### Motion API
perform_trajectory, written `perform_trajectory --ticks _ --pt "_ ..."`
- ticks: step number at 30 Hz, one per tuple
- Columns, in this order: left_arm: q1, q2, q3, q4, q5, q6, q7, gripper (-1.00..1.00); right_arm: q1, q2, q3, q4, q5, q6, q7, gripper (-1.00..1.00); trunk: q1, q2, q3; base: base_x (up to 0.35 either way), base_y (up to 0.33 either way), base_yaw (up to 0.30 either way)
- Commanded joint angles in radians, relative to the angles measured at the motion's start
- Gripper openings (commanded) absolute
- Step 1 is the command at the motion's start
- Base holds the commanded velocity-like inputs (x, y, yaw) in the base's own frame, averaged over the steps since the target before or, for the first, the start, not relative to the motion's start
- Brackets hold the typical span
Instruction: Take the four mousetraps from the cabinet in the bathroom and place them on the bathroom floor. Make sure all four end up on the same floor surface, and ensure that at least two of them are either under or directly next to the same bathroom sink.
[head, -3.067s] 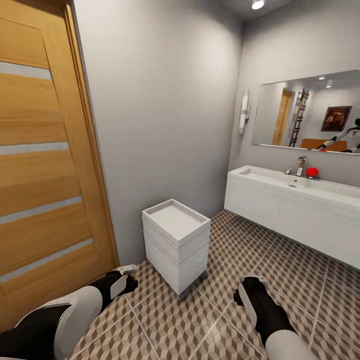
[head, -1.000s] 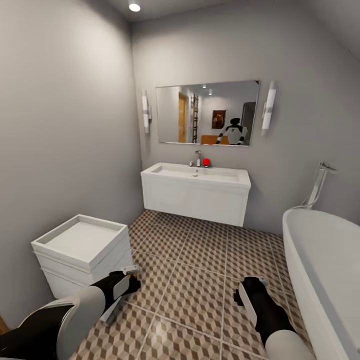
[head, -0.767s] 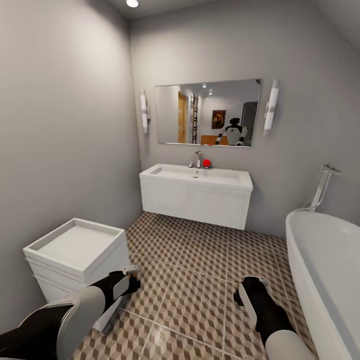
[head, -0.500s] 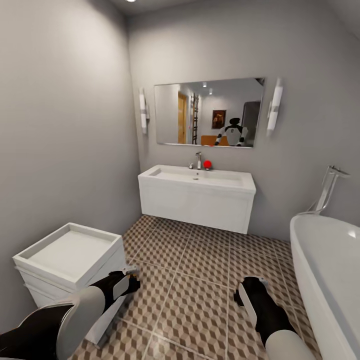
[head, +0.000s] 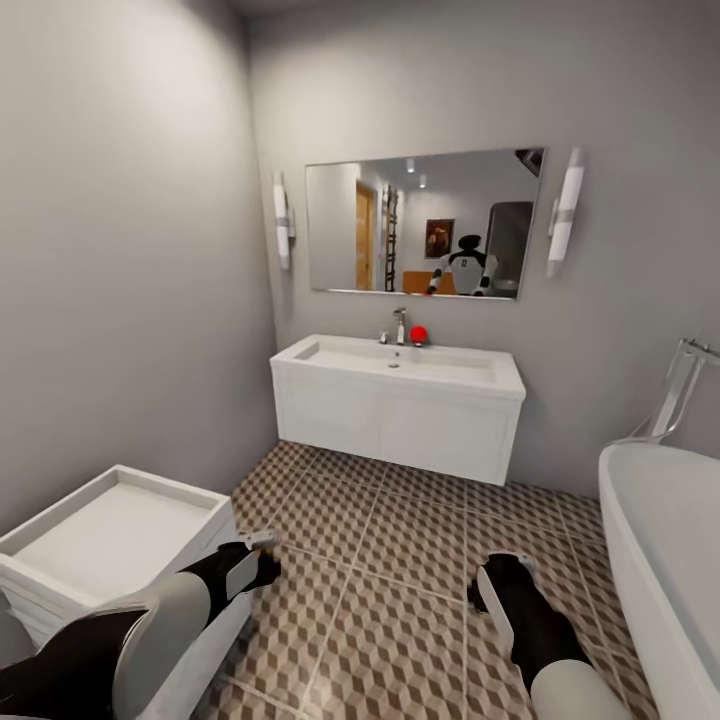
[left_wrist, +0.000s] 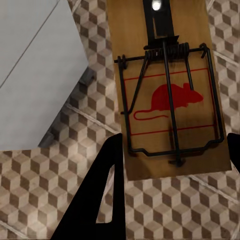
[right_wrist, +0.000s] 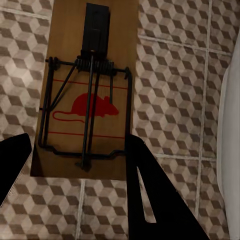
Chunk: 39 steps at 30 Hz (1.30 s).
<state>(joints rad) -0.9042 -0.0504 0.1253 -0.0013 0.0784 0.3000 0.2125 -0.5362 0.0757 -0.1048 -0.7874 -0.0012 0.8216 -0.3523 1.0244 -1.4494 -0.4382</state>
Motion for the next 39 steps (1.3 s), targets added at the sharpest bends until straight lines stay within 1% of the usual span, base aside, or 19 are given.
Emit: perform_trajectory --ticks 1,8,27,31,39 --pt "-0.001 0.000 0.005 0.000 0.007 0.002 0.007 -1.00 -0.001 0.001 -0.003 -0.001 0.000 0.004 -0.003 -1.00 0.001 -0.001 -0.001 0.323 0.000 0.000" --pt "-0.001 0.000 0.006 0.000 0.007 0.002 0.007 -1.00 -0.001 0.001 -0.003 -0.001 0.000 0.006 -0.005 -1.00 0.001 -0.001 -0.001 0.323 0.000 -0.126" --pt "-0.001 0.000 0.006 0.000 0.006 0.002 0.007 -1.00 -0.001 0.001 -0.003 -0.001 0.000 0.007 -0.005 -1.00 0.001 -0.001 -0.001 0.307 0.000 -0.240" --pt "-0.001 0.000 0.006 0.000 0.006 0.002 0.007 -1.00 -0.001 0.001 -0.003 -0.001 0.000 0.007 -0.005 -1.00 0.001 -0.001 -0.001 0.160 0.000 -0.221" --pt "-0.001 0.000 0.006 0.000 0.007 0.002 0.007 -1.00 -0.001 0.001 -0.003 -0.001 0.000 0.007 -0.007 -1.00 0.001 -0.001 -0.001 0.059 0.043 -0.033"
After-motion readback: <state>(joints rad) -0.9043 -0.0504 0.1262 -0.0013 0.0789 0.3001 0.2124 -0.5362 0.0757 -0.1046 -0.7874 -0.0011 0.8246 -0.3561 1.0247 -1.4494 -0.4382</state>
